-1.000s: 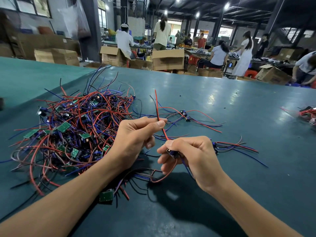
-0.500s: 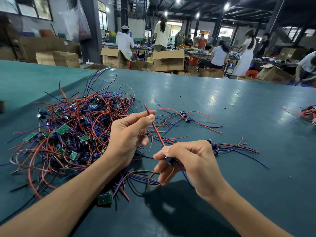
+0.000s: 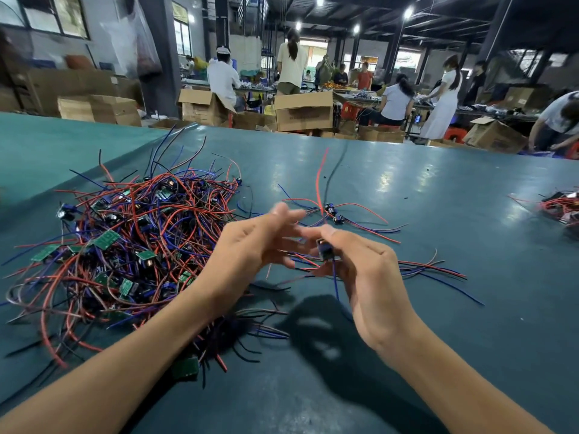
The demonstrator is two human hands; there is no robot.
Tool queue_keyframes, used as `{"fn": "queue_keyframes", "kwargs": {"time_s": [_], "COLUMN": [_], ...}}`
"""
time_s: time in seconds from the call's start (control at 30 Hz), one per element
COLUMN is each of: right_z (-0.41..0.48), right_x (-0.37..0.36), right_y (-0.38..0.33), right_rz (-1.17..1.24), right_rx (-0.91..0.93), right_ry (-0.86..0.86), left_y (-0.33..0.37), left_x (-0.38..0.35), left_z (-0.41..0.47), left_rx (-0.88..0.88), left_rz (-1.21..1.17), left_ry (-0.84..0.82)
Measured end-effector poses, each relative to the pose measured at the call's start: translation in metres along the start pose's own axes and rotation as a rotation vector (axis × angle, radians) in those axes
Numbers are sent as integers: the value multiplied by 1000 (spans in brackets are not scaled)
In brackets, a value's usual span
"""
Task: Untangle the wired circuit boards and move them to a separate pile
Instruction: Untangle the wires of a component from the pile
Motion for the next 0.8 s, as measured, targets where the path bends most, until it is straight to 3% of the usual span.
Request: {"fn": "queue_keyframes", "kwargs": {"time_s": [0.1,0.2,0.37,0.47,0.6,0.8], "right_z": [5,8,4,7,14,13], "right_x": [6,10,-3,1,7,12], "right_y": [-1,4,13,20,19,19], "right_rz": [100,117,268,219,58,40], "right_rx": [-26,-85,-219,-234,-165,-174], "right_ry": [47,75,-43,-27,-26,-4], "left_y": [16,15,0,-5,2,-1], "left_x": [-22,-34,-51,-51,-38,-42], "left_z": [-8,-14,-20,-18,-11,-15], "left_rx": [-126,-119,40,124,35,22], "left_rz": [274,353,63,-91,-70,90], "left_ry": [-84,-126,-219,-208,-116,-125]}}
Point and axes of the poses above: each hand's wrist, its own z-axis towards the middle knuckle, its own x-axis out of the back of the hand, y = z × x, the point moved 8 cm from there along z, towards the middle knuckle, and after that the axes turned 3 degrees about z, right-handed, at the moved point
